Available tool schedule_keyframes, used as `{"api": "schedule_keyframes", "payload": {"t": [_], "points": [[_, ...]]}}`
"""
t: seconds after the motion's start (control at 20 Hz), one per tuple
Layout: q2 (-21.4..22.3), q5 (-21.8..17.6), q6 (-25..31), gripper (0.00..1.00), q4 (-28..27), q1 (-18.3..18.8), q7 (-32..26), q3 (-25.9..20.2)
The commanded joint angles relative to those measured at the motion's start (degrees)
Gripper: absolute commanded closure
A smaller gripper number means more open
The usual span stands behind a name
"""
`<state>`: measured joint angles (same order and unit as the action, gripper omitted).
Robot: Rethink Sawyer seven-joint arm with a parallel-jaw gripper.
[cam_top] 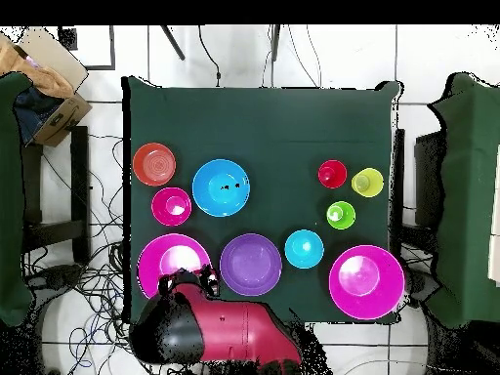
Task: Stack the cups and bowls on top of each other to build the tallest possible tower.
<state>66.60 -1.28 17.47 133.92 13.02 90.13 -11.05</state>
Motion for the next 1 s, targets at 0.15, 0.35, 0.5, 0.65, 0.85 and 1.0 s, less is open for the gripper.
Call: {"api": "schedule_keyframes", "payload": {"t": [0.15,0.35,0.5,0.65,0.85,1.0], "points": [[-14.31,-7.44,-2.94,0.0,-2.18,-3.52,6.74,2.45],[-18.65,-7.78,-5.77,0.0,-3.87,-4.4,7.6,3.32],[-20.95,-8.23,-9.2,0.0,-3.74,-3.83,7.55,3.12],[-22.26,-9.7,-12.11,0.0,-3.44,-2.94,6.72,3.08],[-25.39,-11.79,-16.41,0.0,-4.03,-2.63,6.47,3.59],[-27.41,-12.38,-17.72,0.0,-5.12,-3.07,6.67,4.33]]}}
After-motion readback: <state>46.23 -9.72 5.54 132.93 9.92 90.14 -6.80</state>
